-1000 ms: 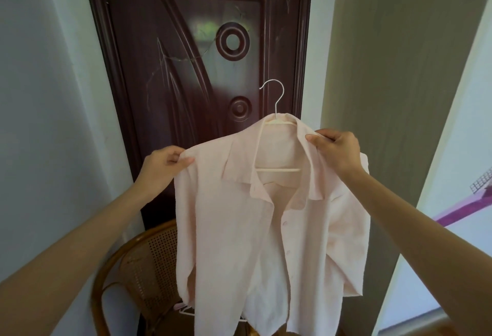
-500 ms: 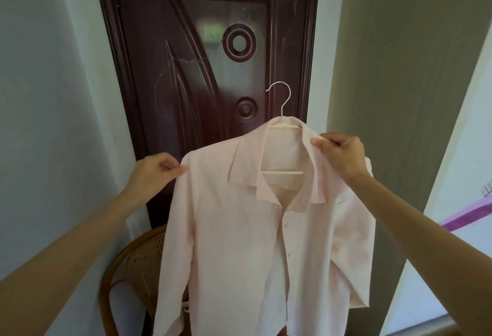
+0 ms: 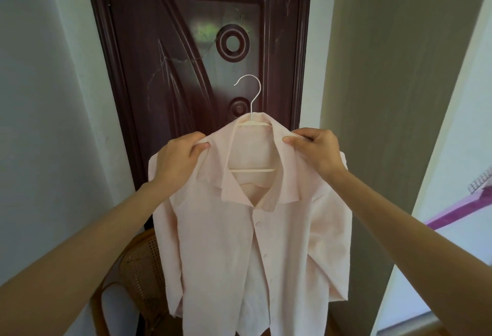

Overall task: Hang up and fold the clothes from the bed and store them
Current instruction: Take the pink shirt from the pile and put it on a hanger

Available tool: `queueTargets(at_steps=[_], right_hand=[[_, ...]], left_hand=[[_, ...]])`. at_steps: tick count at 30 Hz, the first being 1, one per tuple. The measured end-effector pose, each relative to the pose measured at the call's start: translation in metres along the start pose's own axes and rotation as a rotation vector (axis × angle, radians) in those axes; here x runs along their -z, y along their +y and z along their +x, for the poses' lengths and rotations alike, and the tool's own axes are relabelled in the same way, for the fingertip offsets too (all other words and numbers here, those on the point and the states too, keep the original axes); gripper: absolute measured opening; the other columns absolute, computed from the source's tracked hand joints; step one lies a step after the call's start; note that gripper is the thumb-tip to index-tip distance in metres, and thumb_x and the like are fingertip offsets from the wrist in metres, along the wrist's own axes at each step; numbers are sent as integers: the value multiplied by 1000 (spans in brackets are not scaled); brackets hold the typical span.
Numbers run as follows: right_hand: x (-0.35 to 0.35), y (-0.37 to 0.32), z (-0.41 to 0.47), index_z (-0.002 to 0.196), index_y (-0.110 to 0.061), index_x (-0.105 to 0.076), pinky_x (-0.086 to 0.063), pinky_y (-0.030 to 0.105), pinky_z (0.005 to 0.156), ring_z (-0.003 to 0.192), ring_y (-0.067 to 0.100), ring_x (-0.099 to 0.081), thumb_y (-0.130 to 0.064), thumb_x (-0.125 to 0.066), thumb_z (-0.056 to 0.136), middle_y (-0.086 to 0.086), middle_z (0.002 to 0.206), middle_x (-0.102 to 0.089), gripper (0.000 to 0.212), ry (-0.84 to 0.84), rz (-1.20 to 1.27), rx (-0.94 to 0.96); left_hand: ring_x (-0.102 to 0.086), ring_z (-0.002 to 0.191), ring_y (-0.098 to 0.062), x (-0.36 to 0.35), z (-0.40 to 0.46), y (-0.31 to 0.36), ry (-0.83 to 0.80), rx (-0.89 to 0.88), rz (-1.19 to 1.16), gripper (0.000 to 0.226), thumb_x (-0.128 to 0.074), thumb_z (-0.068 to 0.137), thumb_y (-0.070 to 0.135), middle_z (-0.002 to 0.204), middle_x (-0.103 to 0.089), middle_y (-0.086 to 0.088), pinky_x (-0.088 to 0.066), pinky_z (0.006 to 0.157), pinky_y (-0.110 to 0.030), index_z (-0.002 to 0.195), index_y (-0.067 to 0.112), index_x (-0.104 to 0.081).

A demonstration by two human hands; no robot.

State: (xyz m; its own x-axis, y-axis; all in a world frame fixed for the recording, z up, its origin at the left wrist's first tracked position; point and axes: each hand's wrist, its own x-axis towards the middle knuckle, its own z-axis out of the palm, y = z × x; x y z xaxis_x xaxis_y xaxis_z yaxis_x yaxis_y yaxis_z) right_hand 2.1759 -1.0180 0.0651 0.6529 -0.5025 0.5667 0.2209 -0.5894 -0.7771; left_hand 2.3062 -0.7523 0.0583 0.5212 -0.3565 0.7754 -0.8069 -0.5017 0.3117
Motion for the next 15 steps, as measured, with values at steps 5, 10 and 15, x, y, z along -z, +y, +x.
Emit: queueTargets(at_steps=[5,10,15], right_hand=[[16,-1,5,98,-24,-78,-48,20,85,85,-1,-64,-30,-77,83,-15,89,-73,17,-98,-33,26],[34,18,6,108,-26,-76,-48,26,101,105,3,-65,-28,-77,83,-13,109,-73,25,-203,-163,59],[25,33,3,113,-28,-75,-49,32,98,107,8,-65,-27,-69,91,-12,113,-72,23,-171,-291,135]], left_hand=[[-63,83,-24,4,-4,-9,51,94,-50,20,-57,97,23,90,-72,-5,-46,75,-37,105,13,-72],[-63,83,-25,9,-11,-29,82,143,-65,22,-56,98,24,92,-73,-6,-48,78,-39,108,13,-72],[-63,83,-23,10,-15,-38,82,162,-79,23,-55,98,24,92,-72,-4,-48,78,-38,108,13,-72]])
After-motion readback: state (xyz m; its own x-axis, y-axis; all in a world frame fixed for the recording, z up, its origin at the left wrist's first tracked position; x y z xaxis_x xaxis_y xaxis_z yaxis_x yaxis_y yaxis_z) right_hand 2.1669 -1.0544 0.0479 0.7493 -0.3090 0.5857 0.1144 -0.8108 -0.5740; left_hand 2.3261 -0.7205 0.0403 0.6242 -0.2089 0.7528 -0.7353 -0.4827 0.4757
